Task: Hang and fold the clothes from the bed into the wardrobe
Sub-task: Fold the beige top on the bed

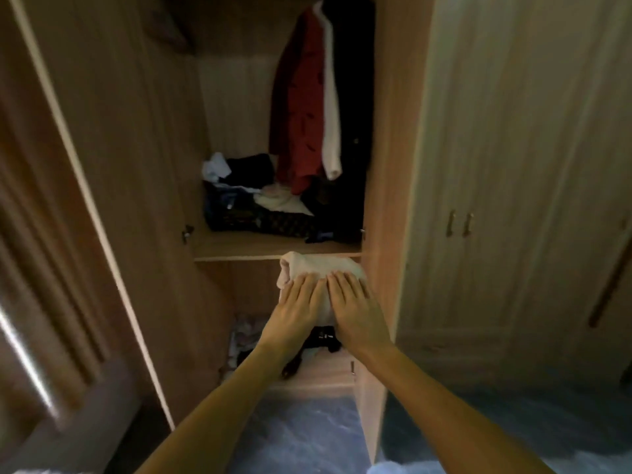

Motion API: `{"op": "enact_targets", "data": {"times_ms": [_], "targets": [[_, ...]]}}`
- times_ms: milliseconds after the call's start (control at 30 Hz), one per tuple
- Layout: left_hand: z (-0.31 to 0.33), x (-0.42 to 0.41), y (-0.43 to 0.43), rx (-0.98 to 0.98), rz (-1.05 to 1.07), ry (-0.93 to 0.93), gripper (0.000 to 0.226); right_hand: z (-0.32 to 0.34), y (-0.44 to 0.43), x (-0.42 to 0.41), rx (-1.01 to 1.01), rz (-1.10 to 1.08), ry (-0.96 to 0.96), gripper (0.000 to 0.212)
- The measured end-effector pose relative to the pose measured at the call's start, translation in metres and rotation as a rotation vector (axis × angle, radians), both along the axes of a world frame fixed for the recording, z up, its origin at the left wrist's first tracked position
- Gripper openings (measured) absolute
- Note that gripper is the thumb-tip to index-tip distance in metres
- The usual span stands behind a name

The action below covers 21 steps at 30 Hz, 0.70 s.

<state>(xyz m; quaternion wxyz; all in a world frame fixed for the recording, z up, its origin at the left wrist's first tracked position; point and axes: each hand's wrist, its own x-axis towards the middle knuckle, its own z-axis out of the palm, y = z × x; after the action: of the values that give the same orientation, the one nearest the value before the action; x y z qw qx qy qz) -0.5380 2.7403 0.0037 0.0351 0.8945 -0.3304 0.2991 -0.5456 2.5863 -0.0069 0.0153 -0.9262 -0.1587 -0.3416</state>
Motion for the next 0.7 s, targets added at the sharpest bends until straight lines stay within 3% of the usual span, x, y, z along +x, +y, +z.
{"op": "enact_targets", "data": {"times_ms": [200, 467, 700], "targets": [[0.002, 0.063, 0.092, -0.065, 0.080, -0.050, 0.086, 0.010, 0.089, 0.076, -0.036, 0.108, -0.028, 0.068], [0.000, 0.163, 0.163, -0.155, 0.110, -0.087, 0.071, 0.016, 0.164, 0.184, -0.087, 0.124, 0.060, 0.080], [-0.026, 0.250, 0.207, -0.158, 0.167, -0.056, 0.068, 0.001, 0.208, 0.268, -0.105, 0.170, 0.052, 0.071]]}}
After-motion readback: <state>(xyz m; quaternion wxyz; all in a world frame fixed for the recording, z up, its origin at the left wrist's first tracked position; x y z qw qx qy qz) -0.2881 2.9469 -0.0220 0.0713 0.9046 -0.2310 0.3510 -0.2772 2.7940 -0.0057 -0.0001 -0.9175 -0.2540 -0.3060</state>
